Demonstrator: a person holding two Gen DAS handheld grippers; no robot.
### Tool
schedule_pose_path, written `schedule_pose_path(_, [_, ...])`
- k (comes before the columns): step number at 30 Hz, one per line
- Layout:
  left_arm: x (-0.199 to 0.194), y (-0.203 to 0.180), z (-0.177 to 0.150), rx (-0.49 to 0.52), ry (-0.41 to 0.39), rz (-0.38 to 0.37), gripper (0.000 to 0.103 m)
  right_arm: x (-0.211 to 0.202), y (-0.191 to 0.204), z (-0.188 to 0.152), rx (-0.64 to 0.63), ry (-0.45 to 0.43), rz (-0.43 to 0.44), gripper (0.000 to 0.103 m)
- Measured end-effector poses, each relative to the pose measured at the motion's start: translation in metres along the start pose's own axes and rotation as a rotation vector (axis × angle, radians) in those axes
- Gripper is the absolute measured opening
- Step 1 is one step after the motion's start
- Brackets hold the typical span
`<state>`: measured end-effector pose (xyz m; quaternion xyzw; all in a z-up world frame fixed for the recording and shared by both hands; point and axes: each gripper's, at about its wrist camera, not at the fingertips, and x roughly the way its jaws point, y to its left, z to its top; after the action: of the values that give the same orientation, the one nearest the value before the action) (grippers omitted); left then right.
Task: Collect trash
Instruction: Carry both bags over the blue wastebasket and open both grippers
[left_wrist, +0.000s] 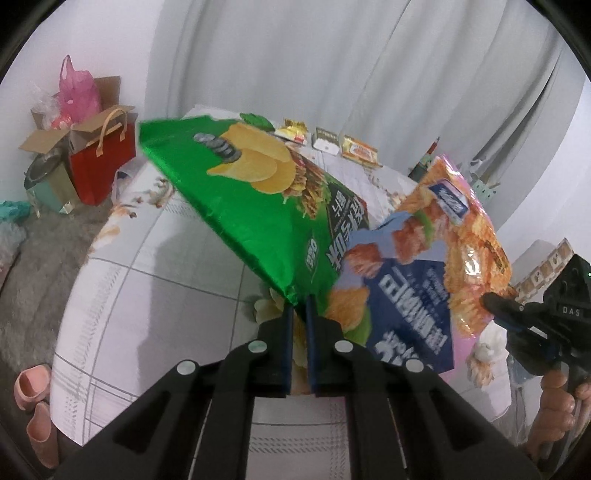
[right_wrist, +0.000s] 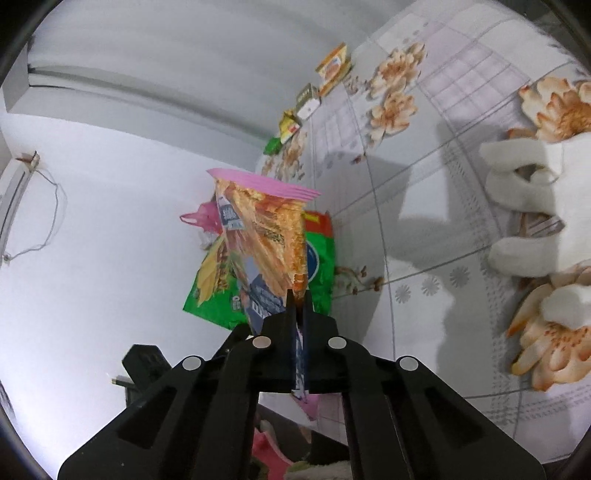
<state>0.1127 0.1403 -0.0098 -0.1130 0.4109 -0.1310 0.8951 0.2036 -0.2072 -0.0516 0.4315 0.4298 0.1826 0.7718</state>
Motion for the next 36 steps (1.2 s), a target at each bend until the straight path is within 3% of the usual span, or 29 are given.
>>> schedule_pose_path(10, [-0.024, -0.006, 0.017, 0.021, -0.092, -0.013, 0.002, -0.056, 0.010, 0.011, -0.014, -0.135, 0.056, 0.001])
schedule_pose_path(18, [-0.047, -0.041, 0.033, 0.112, -0.151, -0.057, 0.001, -0.154, 0.001, 0.008, -0.012, -0.358, 0.109, 0.001])
schedule_pose_path(23, [-0.062, -0.094, 0.042, 0.227, -0.193, -0.146, 0.001, -0.246, -0.027, -0.016, 0.029, -0.579, 0.095, 0.001])
schedule_pose_path(30, [-0.070, -0.186, 0.040, 0.379, -0.209, -0.312, 0.001, -0.373, -0.101, -0.097, 0.182, -0.898, 0.015, 0.001])
schedule_pose_path(36, [-0.058, -0.296, 0.021, 0.552, -0.164, -0.472, 0.001, -0.415, -0.178, -0.151, 0.381, -1.030, -0.082, 0.001])
